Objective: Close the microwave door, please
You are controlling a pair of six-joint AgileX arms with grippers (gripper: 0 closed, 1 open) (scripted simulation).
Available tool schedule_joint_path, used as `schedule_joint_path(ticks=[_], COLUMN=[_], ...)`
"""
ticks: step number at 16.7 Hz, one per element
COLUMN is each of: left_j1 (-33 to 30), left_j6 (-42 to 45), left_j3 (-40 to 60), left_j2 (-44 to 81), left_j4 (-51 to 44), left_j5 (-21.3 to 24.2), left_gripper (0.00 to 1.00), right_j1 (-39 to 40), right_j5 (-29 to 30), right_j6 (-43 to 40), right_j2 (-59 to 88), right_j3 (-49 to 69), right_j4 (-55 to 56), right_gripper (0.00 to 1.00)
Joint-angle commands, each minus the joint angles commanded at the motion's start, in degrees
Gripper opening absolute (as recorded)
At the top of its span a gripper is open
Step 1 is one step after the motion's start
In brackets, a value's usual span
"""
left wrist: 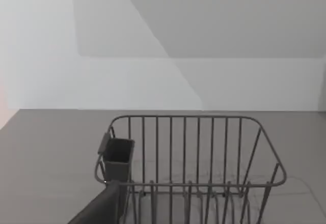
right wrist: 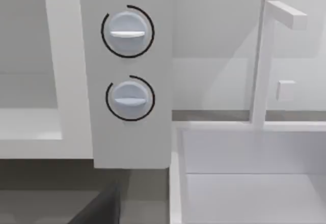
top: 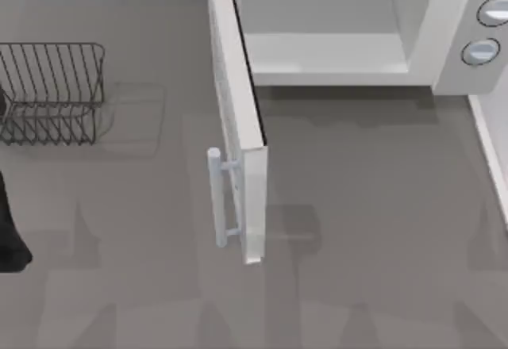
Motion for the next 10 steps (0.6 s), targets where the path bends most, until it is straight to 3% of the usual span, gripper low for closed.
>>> schedule_joint_path(ticks=[5, 10], left_j1=[-1.2, -5.8], left_j6=[1.7, 9.3], left_j3=[2.8, 16.1], left_j2=[3.3, 18.7], left_j4=[-2.7, -14.6], left_j5=[0.9, 3.9], left_gripper=[1.00, 1.00], right_j1=[0.0, 0.0], right_j5=[0.0, 0.0], right_j6=[0.0, 0.0], right_j2=[0.0, 0.0], right_j3=[0.0, 0.0], right_j4=[0.0, 0.0], right_gripper=[1.00, 1.00])
